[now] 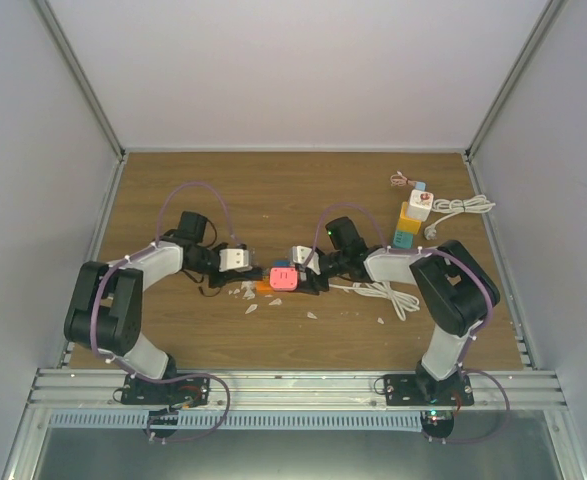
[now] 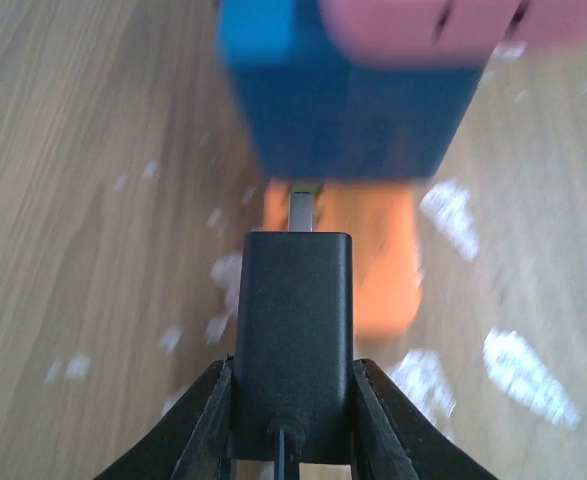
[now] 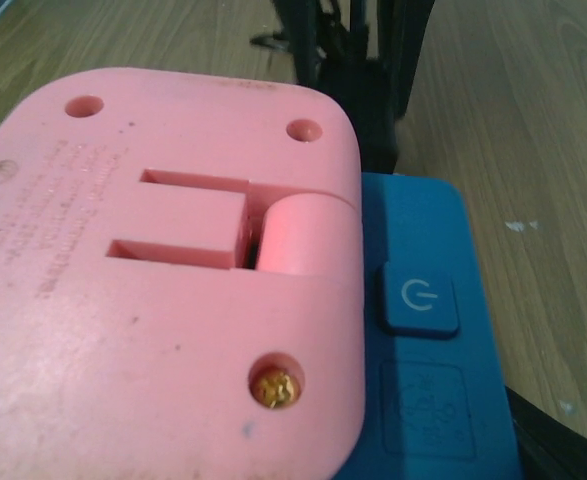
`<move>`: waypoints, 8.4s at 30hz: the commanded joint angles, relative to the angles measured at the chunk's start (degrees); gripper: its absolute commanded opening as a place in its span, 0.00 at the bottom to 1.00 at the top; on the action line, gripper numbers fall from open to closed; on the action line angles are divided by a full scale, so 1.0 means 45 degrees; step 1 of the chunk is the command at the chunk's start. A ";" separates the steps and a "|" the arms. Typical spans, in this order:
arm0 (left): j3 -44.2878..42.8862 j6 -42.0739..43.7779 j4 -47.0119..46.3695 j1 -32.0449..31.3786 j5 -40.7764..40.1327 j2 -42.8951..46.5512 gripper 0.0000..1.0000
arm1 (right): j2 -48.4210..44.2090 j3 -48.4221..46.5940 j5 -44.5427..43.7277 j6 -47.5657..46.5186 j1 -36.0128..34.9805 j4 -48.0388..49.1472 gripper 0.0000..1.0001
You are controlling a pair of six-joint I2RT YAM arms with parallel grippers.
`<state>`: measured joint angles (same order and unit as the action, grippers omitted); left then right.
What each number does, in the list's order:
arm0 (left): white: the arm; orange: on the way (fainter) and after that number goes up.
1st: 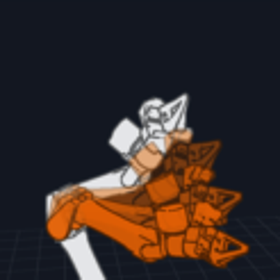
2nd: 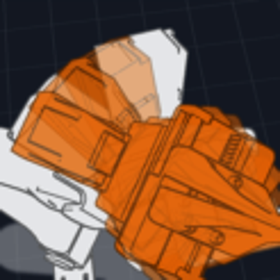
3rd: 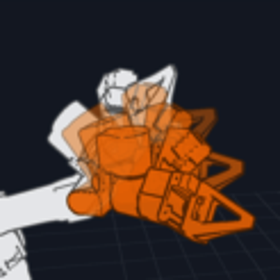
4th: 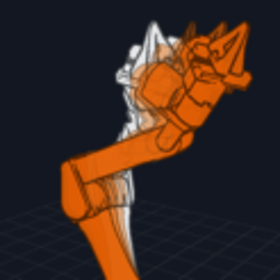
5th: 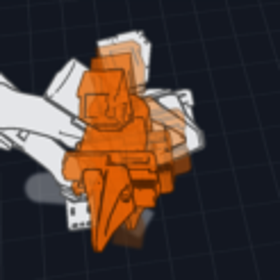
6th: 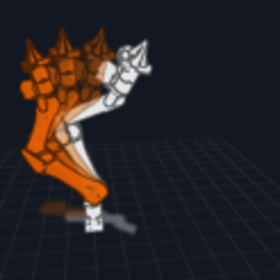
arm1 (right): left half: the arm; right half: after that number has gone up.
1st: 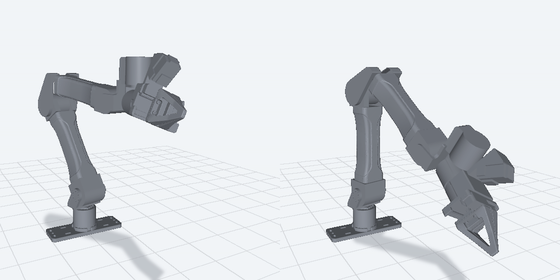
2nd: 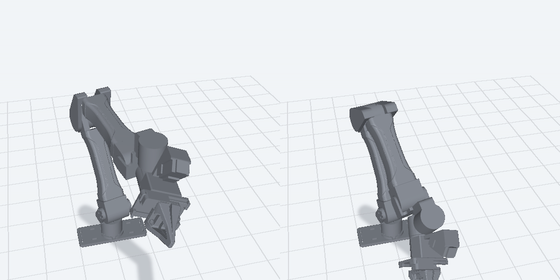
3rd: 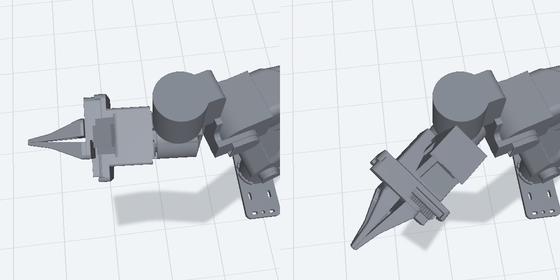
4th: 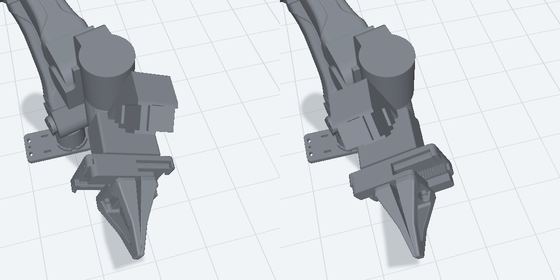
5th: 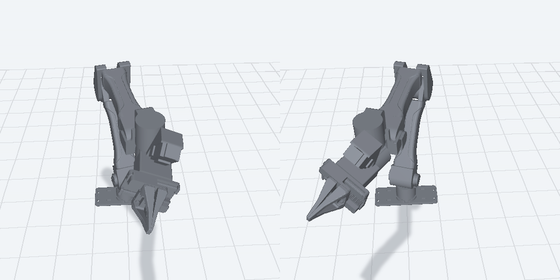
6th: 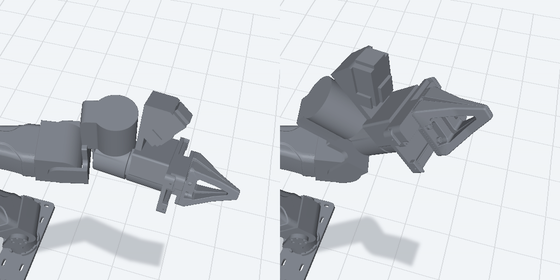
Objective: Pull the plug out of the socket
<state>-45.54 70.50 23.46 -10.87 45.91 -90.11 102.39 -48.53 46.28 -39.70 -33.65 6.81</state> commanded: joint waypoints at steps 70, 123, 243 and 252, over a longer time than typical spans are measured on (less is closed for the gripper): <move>-0.2406 -0.0969 -0.2265 0.4261 -0.0094 0.0699 0.99 | 0.0799 0.0105 0.0657 0.0083 0.0543 -0.0869 0.06; 0.2382 -0.2975 -0.6484 -0.4766 -0.2387 0.3277 0.39 | 0.1358 0.0034 0.1179 -0.0508 0.0642 -0.1175 0.09; -0.3588 -0.7079 0.0360 -0.2535 0.2707 -0.0543 0.00 | 0.0020 0.1269 0.1149 0.0835 0.0934 0.0889 0.26; -0.3819 -0.6841 0.1021 -0.2525 0.2502 -0.0622 0.00 | 0.0030 0.1264 0.1171 0.0776 0.0910 0.0855 0.26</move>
<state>-61.87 39.00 26.74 -22.44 56.16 -92.64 100.25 -43.92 54.74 -34.22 -29.30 13.32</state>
